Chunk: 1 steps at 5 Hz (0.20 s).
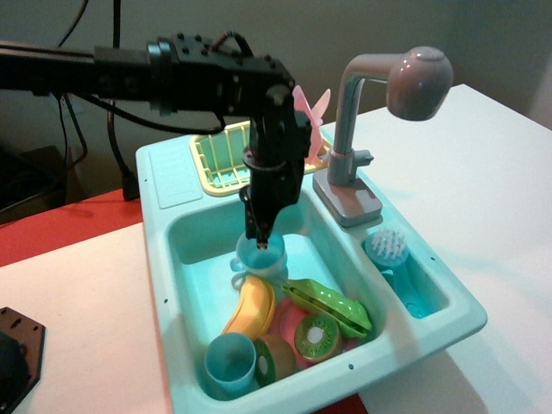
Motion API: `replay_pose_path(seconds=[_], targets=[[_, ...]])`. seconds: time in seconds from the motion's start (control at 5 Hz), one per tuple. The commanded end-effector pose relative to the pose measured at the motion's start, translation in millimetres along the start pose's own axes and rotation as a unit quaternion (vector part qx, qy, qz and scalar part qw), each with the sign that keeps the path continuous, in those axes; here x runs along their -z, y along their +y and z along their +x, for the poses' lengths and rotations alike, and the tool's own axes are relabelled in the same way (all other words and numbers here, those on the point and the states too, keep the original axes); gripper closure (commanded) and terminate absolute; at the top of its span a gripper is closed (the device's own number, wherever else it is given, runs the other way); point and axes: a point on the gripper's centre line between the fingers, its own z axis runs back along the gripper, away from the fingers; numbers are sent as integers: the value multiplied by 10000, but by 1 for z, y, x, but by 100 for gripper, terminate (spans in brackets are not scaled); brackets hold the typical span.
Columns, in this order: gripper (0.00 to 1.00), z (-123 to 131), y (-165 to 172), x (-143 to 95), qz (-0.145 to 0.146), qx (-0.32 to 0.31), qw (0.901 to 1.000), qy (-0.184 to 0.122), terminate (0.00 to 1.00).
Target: Put cup from drying rack to sink
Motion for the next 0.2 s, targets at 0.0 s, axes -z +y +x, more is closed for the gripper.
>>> replay_pose_path(seconds=[0.0], targets=[[0, -4, 27, -68, 105, -332, 9973, -641, 100]])
